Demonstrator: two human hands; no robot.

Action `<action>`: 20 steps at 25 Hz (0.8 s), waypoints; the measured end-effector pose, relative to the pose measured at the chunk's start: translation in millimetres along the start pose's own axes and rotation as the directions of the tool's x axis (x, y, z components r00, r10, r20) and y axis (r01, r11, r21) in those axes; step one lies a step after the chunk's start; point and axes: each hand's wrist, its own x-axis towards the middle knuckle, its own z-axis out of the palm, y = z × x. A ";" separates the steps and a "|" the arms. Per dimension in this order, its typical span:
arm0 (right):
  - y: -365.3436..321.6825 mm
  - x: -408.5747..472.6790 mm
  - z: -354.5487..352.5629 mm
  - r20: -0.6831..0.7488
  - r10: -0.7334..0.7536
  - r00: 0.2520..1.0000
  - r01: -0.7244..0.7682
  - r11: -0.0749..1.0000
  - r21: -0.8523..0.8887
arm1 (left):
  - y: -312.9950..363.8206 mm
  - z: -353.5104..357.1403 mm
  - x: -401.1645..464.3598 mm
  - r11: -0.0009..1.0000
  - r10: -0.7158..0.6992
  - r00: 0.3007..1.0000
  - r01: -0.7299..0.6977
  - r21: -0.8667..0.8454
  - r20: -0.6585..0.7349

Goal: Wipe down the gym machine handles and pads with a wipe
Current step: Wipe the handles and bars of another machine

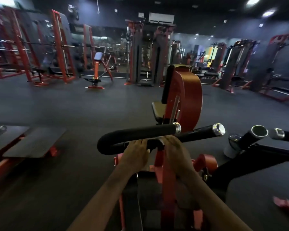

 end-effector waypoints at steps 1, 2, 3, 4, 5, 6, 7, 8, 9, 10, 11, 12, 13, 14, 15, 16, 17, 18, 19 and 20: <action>-4.3 6.3 -1.2 0.121 -0.007 0.993 0.009 1.000 -0.013 | -3.4 5.4 2.2 0.999 -0.021 1.000 0.021 0.027 0.006; -3.6 10.1 3.3 0.208 -0.044 0.977 0.063 0.994 -0.085 | -6.8 10.5 3.8 0.998 -0.023 1.000 0.022 0.054 0.003; -4.7 12.5 5.1 0.252 -0.070 0.965 0.108 0.984 -0.139 | -9.0 14.4 3.7 0.996 -0.013 1.000 0.014 0.092 -0.005; -1.7 10.9 9.6 0.271 -0.111 0.956 0.165 0.969 -0.185 | -11.0 17.9 2.5 0.992 0.003 1.000 0.000 0.128 -0.017; 4.0 10.6 13.0 0.315 -0.165 0.935 0.256 0.927 -0.274 | -13.9 21.9 2.7 0.987 0.027 0.999 -0.022 0.160 -0.029; 7.8 12.4 14.0 0.341 -0.229 0.912 0.346 0.875 -0.338 | -17.7 25.5 3.0 0.980 0.047 0.998 -0.038 0.195 -0.045; 10.0 15.2 11.7 0.391 -0.265 0.882 0.421 0.814 -0.399 | -20.1 27.3 3.6 0.974 0.065 0.996 -0.051 0.219 -0.058; 14.1 19.2 9.7 0.435 -0.298 0.849 0.496 0.733 -0.466 | -21.8 27.5 3.6 0.970 0.080 0.995 -0.064 0.236 -0.062; 14.7 23.4 4.0 0.474 -0.289 0.832 0.531 0.664 -0.527 | -22.1 27.0 3.5 0.967 0.084 0.994 -0.066 0.245 -0.065; 17.7 26.6 -0.1 0.492 -0.307 0.815 0.569 0.583 -0.580 | -21.4 27.1 3.3 0.967 0.082 0.994 -0.063 0.248 -0.066; 20.6 29.9 -4.8 0.492 -0.346 0.799 0.601 0.503 -0.621 | -20.7 27.7 3.0 0.966 0.075 0.995 -0.056 0.253 -0.065; 23.6 30.6 -9.1 0.500 -0.366 0.785 0.620 0.453 -0.640 | -20.3 27.9 2.7 0.966 0.065 0.996 -0.047 0.254 -0.060; 24.5 28.4 -14.7 0.509 -0.374 0.775 0.630 0.407 -0.661 | -19.8 27.7 2.0 0.969 0.058 0.997 -0.043 0.244 -0.053; 26.1 25.5 -19.4 0.519 -0.399 0.756 0.649 0.360 -0.670 | -19.4 27.2 1.0 0.972 0.050 0.998 -0.038 0.230 -0.047; 27.3 21.1 -25.6 0.524 -0.405 0.749 0.656 0.338 -0.675 | -19.3 27.1 0.5 0.975 0.041 0.998 -0.031 0.221 -0.039; 29.6 16.8 -31.2 0.508 -0.422 0.751 0.647 0.316 -0.693 | -19.4 27.0 0.3 0.977 0.032 0.999 -0.024 0.213 -0.034; 31.9 12.4 -38.0 0.473 -0.447 0.760 0.626 0.304 -0.719 | -19.6 27.2 0.5 0.978 0.028 0.999 -0.019 0.208 -0.040; 33.7 9.2 -46.0 0.423 -0.494 0.760 0.605 0.297 -0.739 | -20.2 27.3 0.6 0.977 0.032 0.998 -0.020 0.212 -0.049; 36.0 7.2 -54.3 0.378 -0.522 0.765 0.579 0.298 -0.759 | -20.4 27.6 0.5 0.975 0.038 0.998 -0.025 0.220 -0.057; 38.7 5.3 -63.6 0.343 -0.536 0.771 0.558 0.311 -0.770 | -20.1 27.9 0.5 0.974 0.042 0.997 -0.028 0.223 -0.061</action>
